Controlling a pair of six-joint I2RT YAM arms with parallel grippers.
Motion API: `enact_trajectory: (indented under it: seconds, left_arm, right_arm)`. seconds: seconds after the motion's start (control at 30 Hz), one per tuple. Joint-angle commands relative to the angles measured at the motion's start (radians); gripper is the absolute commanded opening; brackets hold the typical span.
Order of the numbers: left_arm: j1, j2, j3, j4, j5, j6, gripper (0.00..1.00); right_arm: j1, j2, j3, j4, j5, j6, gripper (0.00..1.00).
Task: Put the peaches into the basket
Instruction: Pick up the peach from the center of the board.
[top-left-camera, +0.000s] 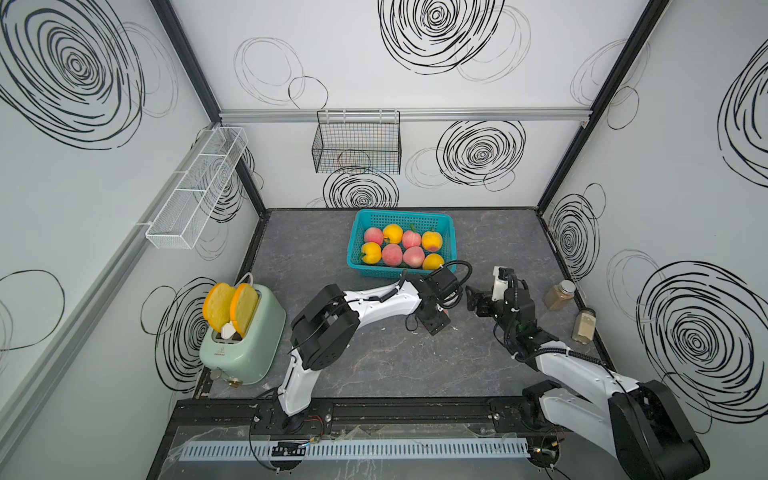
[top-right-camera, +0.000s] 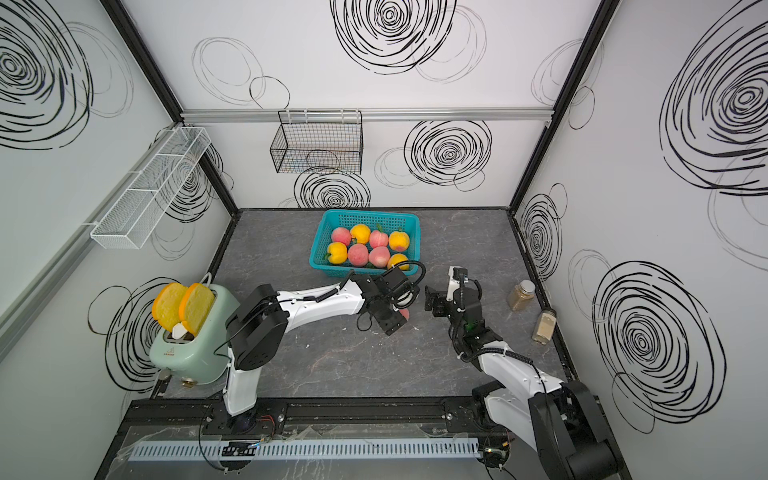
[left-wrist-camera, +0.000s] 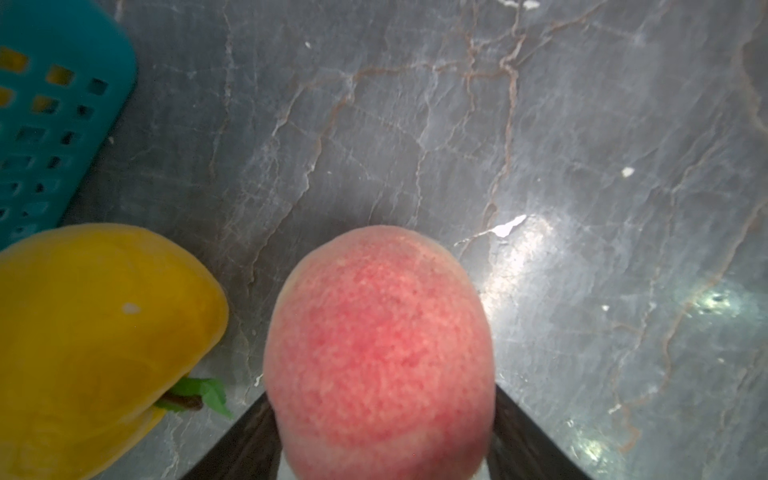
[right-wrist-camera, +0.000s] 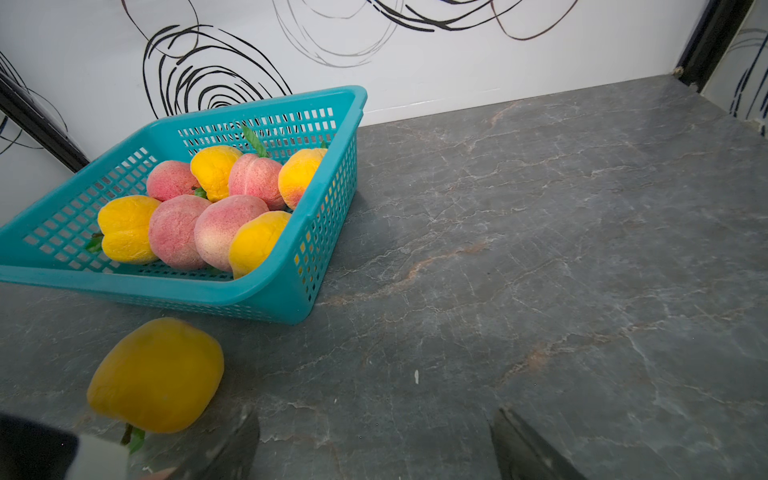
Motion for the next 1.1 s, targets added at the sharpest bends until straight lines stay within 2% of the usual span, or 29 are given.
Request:
enact_trajectory:
  seconds: [0.0,1.07]
  left_arm:
    - [-0.008,-0.012,0.005,0.021,0.023,0.013,0.72]
    - [-0.012,-0.059,-0.045,0.079,0.010,0.006,0.72]
  right_arm:
    - [-0.003,-0.001,0.023,0.022,-0.007,0.008,0.91]
    - [-0.007,0.000,0.025,0.019,-0.006,0.008,0.91]
